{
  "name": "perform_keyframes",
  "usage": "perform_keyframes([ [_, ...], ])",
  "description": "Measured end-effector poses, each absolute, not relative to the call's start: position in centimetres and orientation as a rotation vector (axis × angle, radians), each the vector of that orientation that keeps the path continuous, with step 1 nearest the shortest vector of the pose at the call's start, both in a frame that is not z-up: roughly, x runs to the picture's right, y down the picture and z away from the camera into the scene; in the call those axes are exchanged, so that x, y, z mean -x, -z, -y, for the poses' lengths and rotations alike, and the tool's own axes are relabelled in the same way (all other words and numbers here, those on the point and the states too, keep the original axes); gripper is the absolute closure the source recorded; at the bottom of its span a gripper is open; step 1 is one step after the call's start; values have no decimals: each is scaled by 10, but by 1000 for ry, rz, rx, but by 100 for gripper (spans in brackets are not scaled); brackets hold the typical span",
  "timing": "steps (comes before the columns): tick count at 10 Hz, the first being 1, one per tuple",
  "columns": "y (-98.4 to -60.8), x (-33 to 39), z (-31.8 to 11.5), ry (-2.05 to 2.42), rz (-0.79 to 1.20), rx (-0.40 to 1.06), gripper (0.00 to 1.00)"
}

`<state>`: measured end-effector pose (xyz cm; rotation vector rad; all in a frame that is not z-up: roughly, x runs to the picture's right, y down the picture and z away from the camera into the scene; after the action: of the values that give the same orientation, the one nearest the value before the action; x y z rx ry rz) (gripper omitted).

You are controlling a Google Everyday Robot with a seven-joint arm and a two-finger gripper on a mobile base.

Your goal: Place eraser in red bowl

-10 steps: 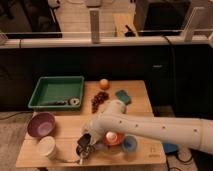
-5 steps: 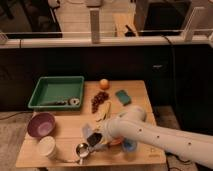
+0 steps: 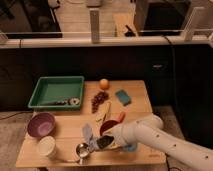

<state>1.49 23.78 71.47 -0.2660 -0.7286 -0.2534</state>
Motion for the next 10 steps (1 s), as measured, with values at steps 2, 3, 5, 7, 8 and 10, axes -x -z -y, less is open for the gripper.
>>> perform_keyframes([
  [2,-714,-26,-237,174,736,220,28],
  [3,-713,-29,-235,160,734,206,23],
  [5,-704,-33,-227,149,722,198,20],
  [7,-695,-41,-222,111,707,157,20],
  [8,-688,-42,-218,95,710,129,20],
  [10,-678,-44,-212,72,719,80,20],
])
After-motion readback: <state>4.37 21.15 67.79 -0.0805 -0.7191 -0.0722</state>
